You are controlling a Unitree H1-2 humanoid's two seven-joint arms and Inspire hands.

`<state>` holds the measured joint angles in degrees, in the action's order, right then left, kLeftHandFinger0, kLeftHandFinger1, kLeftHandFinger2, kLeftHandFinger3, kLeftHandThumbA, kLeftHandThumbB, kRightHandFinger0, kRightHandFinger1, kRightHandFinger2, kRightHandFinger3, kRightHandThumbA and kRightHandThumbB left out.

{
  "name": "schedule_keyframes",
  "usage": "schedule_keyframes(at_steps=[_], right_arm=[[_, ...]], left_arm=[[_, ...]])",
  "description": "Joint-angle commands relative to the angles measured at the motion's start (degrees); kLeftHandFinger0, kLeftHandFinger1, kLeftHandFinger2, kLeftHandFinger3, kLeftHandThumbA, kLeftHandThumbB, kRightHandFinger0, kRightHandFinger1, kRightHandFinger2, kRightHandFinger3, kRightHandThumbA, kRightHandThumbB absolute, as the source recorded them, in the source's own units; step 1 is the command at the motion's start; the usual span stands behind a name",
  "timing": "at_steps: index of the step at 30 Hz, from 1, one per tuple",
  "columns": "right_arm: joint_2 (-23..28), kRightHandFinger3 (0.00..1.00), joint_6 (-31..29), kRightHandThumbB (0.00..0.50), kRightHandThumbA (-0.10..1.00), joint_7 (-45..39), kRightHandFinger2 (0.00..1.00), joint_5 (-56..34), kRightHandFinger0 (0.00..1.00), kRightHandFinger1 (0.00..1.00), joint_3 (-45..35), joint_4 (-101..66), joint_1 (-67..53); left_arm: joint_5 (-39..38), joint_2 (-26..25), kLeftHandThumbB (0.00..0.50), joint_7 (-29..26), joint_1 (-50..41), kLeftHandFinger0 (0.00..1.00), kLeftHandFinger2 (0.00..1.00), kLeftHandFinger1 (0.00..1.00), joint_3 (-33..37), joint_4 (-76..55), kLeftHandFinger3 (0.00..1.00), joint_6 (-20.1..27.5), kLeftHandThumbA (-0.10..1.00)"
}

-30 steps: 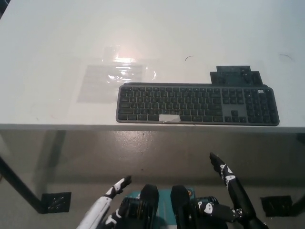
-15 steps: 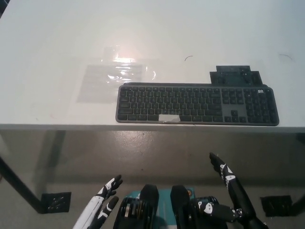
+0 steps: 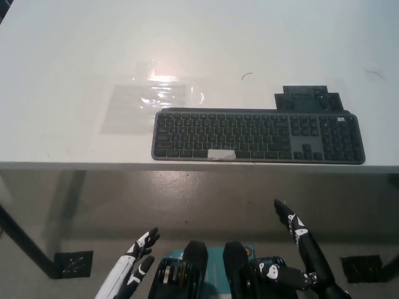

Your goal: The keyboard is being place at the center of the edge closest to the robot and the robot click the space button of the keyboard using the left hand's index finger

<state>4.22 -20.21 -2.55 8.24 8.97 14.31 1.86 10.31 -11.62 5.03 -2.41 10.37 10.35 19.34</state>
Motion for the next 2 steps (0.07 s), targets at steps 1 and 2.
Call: schedule_keyframes(at_steps=[1, 2], right_arm=[[-0.3, 1.0, -2.0, 0.338, 1.0, -0.7, 1.0, -0.3, 1.0, 1.0, 0.3, -1.0, 1.2], [-0.3, 1.0, -2.0, 0.338, 1.0, -0.7, 1.0, -0.3, 1.0, 1.0, 0.3, -1.0, 1.2]], left_arm=[[-0.8, 0.2, 0.354, 0.6, 0.4, 1.0, 1.0, 1.0, -0.4, -1.1, 1.0, 0.7, 1.0], [-0.8, 0.2, 0.354, 0.6, 0.4, 1.0, 1.0, 1.0, -0.4, -1.1, 1.0, 0.7, 1.0]])
